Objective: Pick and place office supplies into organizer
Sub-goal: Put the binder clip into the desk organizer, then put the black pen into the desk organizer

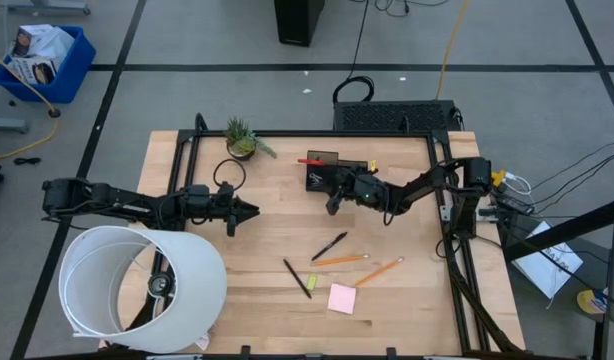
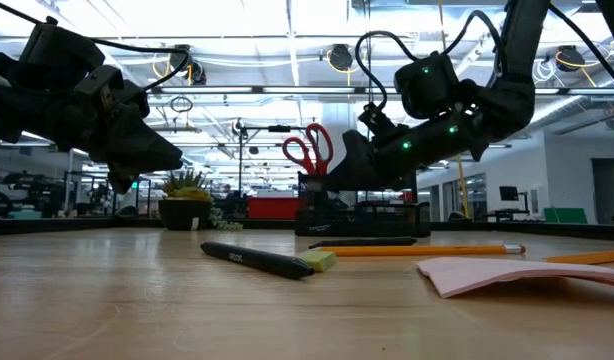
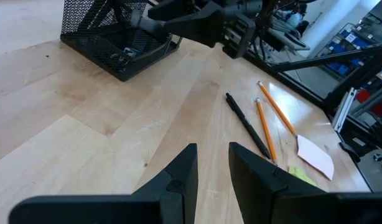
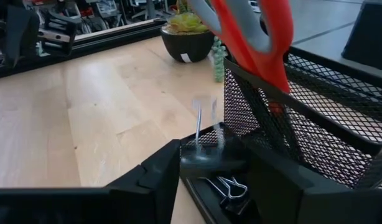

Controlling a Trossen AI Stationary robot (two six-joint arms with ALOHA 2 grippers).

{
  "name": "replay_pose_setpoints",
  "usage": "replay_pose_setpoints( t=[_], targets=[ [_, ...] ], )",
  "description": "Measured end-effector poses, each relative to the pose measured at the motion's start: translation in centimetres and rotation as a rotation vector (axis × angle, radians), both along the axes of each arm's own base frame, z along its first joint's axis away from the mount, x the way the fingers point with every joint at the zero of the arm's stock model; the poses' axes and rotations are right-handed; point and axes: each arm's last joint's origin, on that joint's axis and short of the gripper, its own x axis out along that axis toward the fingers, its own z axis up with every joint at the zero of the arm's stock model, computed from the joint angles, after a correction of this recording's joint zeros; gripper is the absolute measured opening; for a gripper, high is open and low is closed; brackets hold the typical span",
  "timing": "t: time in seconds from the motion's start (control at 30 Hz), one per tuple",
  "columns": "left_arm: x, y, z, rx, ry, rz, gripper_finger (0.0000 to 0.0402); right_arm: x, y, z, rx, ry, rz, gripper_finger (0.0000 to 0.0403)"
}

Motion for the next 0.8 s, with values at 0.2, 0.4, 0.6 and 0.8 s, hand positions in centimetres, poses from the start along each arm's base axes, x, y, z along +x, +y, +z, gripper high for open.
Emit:
replay_pose_setpoints(
  t=[0.2,0.4,0.6,0.8],
  targets=[
    [0.0,0.0,0.0,0.0,0.0,0.0,0.0093,0.0,0.0,0.1,0.005,-0.012,-0.001,0.021],
    [0.0,0.0,0.0,0.0,0.001,0.0,0.0093,0.2,0.5,0.2,0.044,-0.045,0.062,0.0232],
    [0.0,0.0,0.0,0.0,0.002,-0.002,0.0093,0.6,1.8,0.3,0.172,-0.085,0.293,0.0217],
    [0.0,0.0,-0.1,-0.002,0.011,-0.007,0.0093,0.7,4.1,-0.1,0.181,-0.025,0.571,0.0197]
  ],
)
